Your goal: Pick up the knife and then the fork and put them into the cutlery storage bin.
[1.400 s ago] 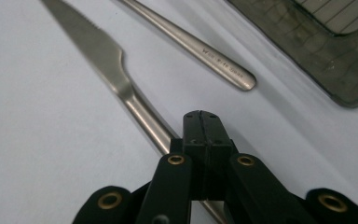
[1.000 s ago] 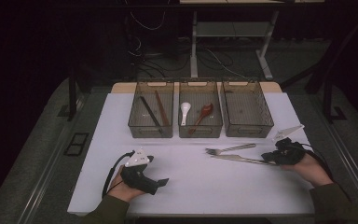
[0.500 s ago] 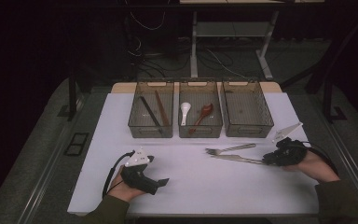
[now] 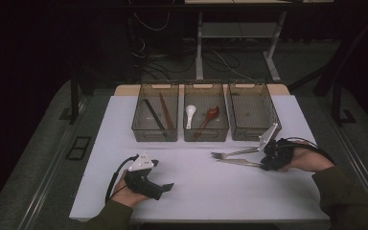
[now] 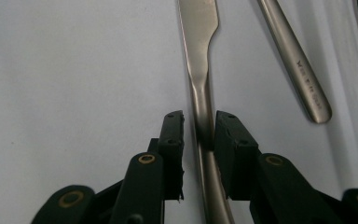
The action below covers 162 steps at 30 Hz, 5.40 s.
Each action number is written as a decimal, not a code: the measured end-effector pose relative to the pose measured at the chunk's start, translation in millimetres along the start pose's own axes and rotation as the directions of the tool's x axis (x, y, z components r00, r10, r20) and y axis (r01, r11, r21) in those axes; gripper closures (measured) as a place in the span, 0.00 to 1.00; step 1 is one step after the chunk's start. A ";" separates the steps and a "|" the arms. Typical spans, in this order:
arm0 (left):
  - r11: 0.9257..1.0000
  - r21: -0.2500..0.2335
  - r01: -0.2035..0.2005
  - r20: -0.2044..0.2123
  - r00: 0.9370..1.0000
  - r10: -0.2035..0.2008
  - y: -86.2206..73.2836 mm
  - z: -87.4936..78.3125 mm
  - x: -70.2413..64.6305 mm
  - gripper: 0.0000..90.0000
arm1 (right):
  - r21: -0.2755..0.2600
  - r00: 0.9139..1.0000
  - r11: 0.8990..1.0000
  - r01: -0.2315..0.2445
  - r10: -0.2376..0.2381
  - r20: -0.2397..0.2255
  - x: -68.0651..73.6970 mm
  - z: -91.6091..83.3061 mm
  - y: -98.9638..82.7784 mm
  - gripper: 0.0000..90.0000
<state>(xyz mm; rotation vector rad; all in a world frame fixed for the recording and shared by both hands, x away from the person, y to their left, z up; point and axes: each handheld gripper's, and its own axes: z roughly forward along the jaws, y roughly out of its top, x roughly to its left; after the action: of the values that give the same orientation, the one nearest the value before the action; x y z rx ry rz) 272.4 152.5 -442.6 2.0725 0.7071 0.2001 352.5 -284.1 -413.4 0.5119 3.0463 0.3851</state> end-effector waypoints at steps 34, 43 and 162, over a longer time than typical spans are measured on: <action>1.000 0.008 -0.004 0.006 1.000 0.004 0.4 1.9 0.0 0.00 | 0.172 0.987 0.972 0.161 -0.159 -0.028 -3.5 13.0 29.1 0.89; 1.000 0.009 -0.004 0.005 1.000 0.004 0.2 1.3 0.2 0.00 | 0.127 0.984 0.976 0.177 -0.170 -0.060 0.5 9.1 27.0 0.89; 0.999 -0.036 0.009 0.038 0.999 -0.007 -0.6 -1.8 1.4 0.00 | -0.498 0.770 0.674 -0.546 0.637 0.017 -115.7 -32.9 -0.7 0.89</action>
<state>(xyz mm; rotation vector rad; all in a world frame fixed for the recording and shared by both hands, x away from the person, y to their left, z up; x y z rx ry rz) 272.6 154.8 -442.3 2.0337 0.6841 0.1675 459.5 -330.2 -383.1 1.4036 2.3748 0.9898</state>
